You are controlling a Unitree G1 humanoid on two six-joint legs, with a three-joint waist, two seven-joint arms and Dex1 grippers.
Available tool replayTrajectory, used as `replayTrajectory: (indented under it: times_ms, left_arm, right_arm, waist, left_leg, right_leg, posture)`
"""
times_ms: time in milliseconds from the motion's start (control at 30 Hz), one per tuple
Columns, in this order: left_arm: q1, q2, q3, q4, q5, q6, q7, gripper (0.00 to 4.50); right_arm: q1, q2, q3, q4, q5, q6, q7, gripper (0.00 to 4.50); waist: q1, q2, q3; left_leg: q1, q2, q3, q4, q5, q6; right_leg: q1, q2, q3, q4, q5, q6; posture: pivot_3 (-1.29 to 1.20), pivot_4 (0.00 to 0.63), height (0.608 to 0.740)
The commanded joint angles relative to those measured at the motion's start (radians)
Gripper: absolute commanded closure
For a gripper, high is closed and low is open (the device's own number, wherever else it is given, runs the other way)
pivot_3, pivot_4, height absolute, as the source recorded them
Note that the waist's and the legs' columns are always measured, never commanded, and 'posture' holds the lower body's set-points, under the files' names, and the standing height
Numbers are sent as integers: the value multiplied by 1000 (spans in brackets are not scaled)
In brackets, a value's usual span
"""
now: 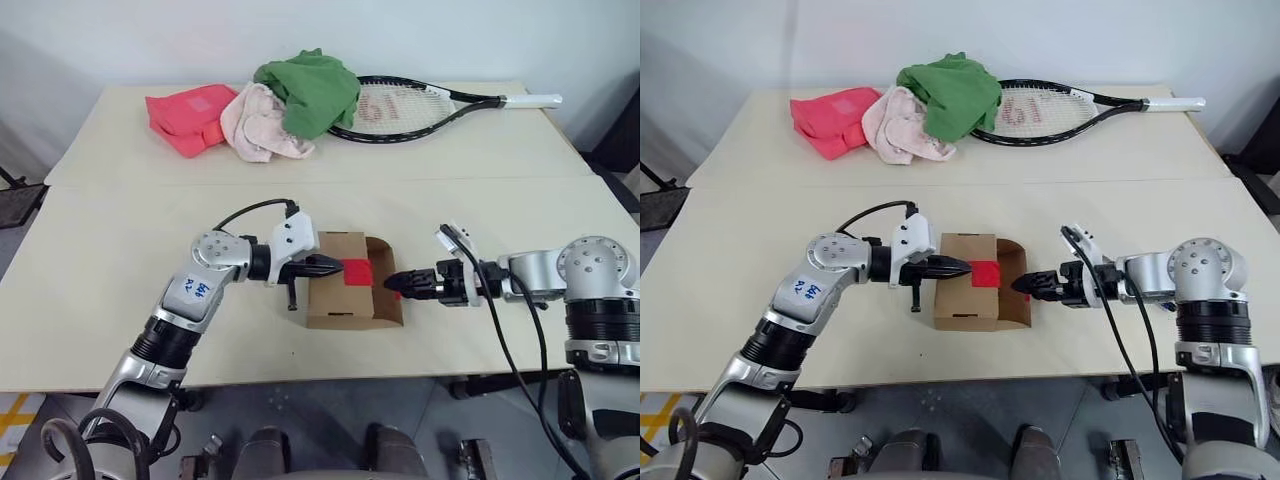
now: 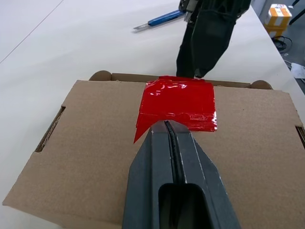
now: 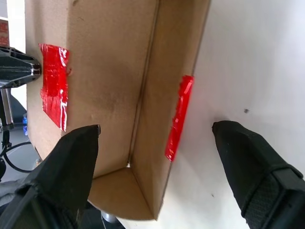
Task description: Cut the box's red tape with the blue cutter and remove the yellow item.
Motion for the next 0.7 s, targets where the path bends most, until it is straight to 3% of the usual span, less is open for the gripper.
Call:
replayTrajectory:
  times_ms: [33, 233, 633, 700]
  left_arm:
    - [13, 9, -18, -13, 13, 17, -10, 4500]
    - [12, 13, -17, -16, 15, 22, -10, 4500]
    - [11, 10, -19, -16, 15, 21, -10, 4500]
    - [13, 12, -17, -16, 14, 20, -10, 4500]
  right_arm:
    - [7, 39, -18, 5, -12, 3, -8, 694]
    - [19, 87, -80, 34, -54, 3, -26, 2393]
    - [25, 136, -36, -14, -38, 3, -41, 2393]
    - [24, 138, -37, -13, -50, 3, -52, 2774]
  waist:
    - [-3, 0, 0]
    - [-8, 0, 0]
    - [-19, 0, 0]
    - [-20, 0, 0]
  left_leg:
    - [0, 0, 0, 0, 0, 0]
    - [0, 0, 0, 0, 0, 0]
    - [0, 0, 0, 0, 0, 0]
    - [0, 0, 0, 0, 0, 0]
  right_leg:
    - [0, 0, 0, 0, 0, 0]
    - [0, 0, 0, 0, 0, 0]
    - [0, 0, 0, 0, 0, 0]
    - [0, 0, 0, 1, 0, 0]
  posture:
    - [0, 150, 740]
    - [0, 150, 740]
    - [0, 150, 740]
    - [0, 150, 740]
